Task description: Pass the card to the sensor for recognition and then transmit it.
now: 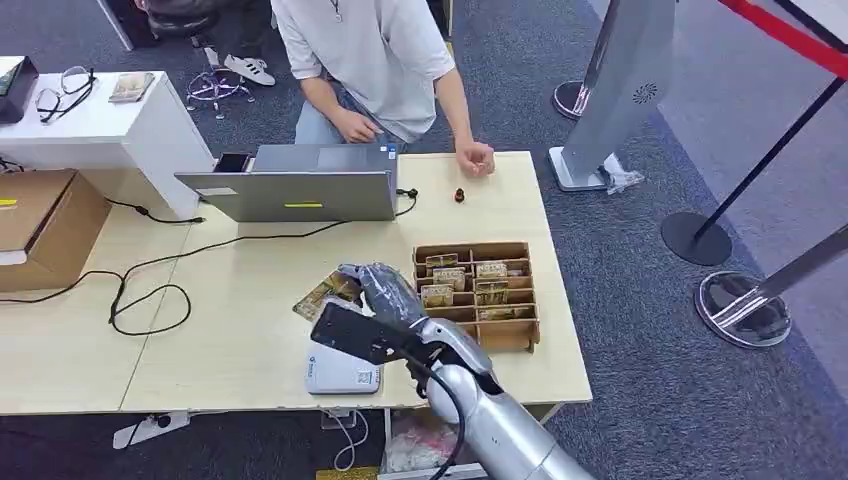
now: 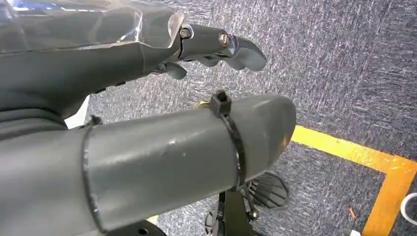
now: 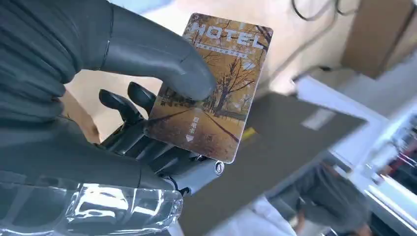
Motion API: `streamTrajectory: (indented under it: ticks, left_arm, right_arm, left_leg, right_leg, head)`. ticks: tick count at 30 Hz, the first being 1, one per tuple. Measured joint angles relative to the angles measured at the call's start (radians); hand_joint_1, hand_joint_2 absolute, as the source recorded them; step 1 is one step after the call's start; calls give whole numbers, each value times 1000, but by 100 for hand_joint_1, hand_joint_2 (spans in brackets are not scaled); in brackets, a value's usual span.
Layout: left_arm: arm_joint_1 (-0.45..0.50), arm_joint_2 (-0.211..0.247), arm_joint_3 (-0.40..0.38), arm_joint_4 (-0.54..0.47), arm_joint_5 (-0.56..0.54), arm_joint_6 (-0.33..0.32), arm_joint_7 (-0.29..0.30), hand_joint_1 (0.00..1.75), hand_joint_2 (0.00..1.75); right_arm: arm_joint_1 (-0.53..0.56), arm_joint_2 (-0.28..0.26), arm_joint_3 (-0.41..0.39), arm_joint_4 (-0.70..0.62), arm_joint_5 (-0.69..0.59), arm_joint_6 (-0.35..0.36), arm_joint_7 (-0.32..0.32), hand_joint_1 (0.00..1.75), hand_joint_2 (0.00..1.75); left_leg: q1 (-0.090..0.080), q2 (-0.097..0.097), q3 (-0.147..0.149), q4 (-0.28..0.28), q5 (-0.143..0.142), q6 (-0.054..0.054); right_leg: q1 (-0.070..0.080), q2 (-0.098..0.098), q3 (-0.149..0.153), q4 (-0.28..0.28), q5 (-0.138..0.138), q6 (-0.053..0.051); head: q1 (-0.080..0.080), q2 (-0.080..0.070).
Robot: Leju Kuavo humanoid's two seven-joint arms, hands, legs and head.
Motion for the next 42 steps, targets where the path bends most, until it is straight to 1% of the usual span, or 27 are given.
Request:
streamTrajectory:
  ticks: [2, 3, 4, 7, 10, 13, 16, 20, 21, 22, 26, 28, 30, 32, 35, 39, 40, 41, 42]
  left_arm:
    - [0, 0, 0, 0, 0, 0, -2, 0, 0]
    - [0, 0, 0, 0, 0, 0, -2, 0, 0]
    - [0, 1, 0, 0, -1, 0, -3, 0, 0]
    - [-1, 2, 0, 0, -11, 0, -4, 0, 0]
    - [-3, 3, 0, 0, -21, 0, -4, 0, 0]
    - [-5, 3, 0, 0, -22, -1, -3, 0, 0]
    - [-7, 4, 0, 0, -22, -1, -3, 0, 0]
    - [-7, 4, 0, 0, -23, -1, -3, 0, 0]
    - [-7, 4, 0, 0, -27, -2, -3, 0, 0]
    - [-7, 4, 0, 0, -34, -3, -3, 0, 0]
    - [-15, 4, -1, 0, -58, -6, 5, 0, 0]
    - [-20, 4, -1, 0, -60, 0, 4, 0, 0]
    - [-20, 3, -1, 0, -58, 11, 2, 0, 0]
    - [-20, 2, -1, 0, -55, 17, 1, 0, 0]
    - [-19, 2, -1, 0, -48, 24, -3, 0, 0]
    - [-20, 1, -1, 0, -41, 21, -4, 0, 0]
    - [-19, 1, -1, 0, -39, 21, -4, 0, 0]
    - [-19, 1, -1, 0, -37, 21, -4, 0, 0]
    - [-19, 1, -1, 0, -34, 21, -4, 0, 0]
  right_arm:
    - [-1, -19, 0, -56, 13, -21, -8, 175, 175]
    - [-4, -27, 0, -79, 39, -45, -7, 175, 175]
    - [-9, -34, 0, -92, 72, -78, -5, 175, 175]
    - [-55, -48, 0, -101, 233, -214, 29, 175, 175]
    - [-94, -55, 0, -91, 332, -288, 49, 175, 175]
    - [-118, -62, 0, -68, 382, -319, 62, 175, 175]
    - [-143, -69, 0, -50, 388, -323, 65, 175, 175]
    - [-146, -71, 0, -43, 399, -328, 69, 175, 175]
    - [-148, -72, 0, -39, 433, -349, 84, 175, 175]
    - [-153, -72, 0, -30, 488, -384, 105, 175, 175]
    - [-208, -72, 0, 84, 768, -553, 189, 175, 175]
    - [-246, -71, -1, 164, 855, -599, 221, 175, 175]
    - [-285, -67, -1, 246, 909, -619, 247, 175, 175]
    - [-313, -63, -1, 306, 937, -624, 267, 175, 175]
    - [-356, -50, 0, 382, 947, -626, 282, 175, 175]
    - [-396, -29, 2, 451, 949, -627, 286, 175, 175]
    - [-401, -24, 2, 465, 948, -627, 285, 33, 175]
    - [-406, -20, 2, 478, 944, -628, 281, 0, 175]
    - [-410, -14, 2, 493, 942, -628, 276, 0, 175]
  left_leg:
    - [0, 0, 0, 0, 0, 0]
    - [0, 0, 0, 0, 0, 0]
    - [0, 0, 0, 0, 0, 0]
    - [0, 0, 0, 0, 0, 0]
    - [0, 0, 0, 0, 0, 0]
    - [0, 0, 0, 0, 0, 0]
    - [0, 0, 0, 0, 0, 0]
    - [0, 0, 0, 0, 0, 0]
    - [0, 0, 0, 0, 0, 0]
    - [0, 0, 0, 0, 0, 0]
    - [0, 0, 0, 0, 0, 0]
    - [0, 0, 0, 0, 0, 0]
    - [0, 0, 0, 0, 1, 0]
    - [0, 0, 0, 0, 1, 0]
    - [0, 0, 0, 0, 1, 0]
    - [0, 0, 0, 0, 1, 0]
    - [0, 0, -1, 0, 1, 0]
    - [0, 0, -1, 0, 1, 0]
    - [0, 0, -1, 0, 1, 0]
  right_leg:
    - [0, 0, 0, 0, 0, 0]
    - [0, 0, 0, 0, 0, 0]
    - [0, 0, 0, 0, 0, 0]
    - [0, 0, 0, 0, 0, 0]
    - [0, 0, 0, 0, 0, 0]
    - [0, 0, 0, 0, 0, 0]
    - [0, 0, 0, 0, 0, 0]
    - [0, 0, 0, 0, 0, 0]
    - [0, 0, 0, 0, 0, 0]
    - [0, 0, 0, 0, 0, 0]
    - [0, 0, 0, 0, 0, 0]
    - [0, 0, 0, 0, 1, 0]
    - [0, 0, 0, 0, 1, 0]
    - [0, 0, 0, 1, 1, 0]
    - [0, 0, 0, 1, 1, 0]
    - [0, 0, 0, 1, 1, 0]
    - [0, 0, 0, 1, 0, 0]
    - [0, 0, 0, 1, 1, 0]
    - [0, 0, 0, 1, 1, 0]
  head:
    - [0, 0]
    - [0, 0]
    - [0, 0]
    - [0, 0]
    - [0, 0]
    - [0, 0]
    - [0, 0]
    - [0, 0]
    - [0, 0]
    - [0, 0]
    - [0, 0]
    - [0, 0]
    - [0, 0]
    - [0, 0]
    - [0, 0]
    - [0, 0]
    - [0, 0]
    - [0, 0]
    - [0, 0]
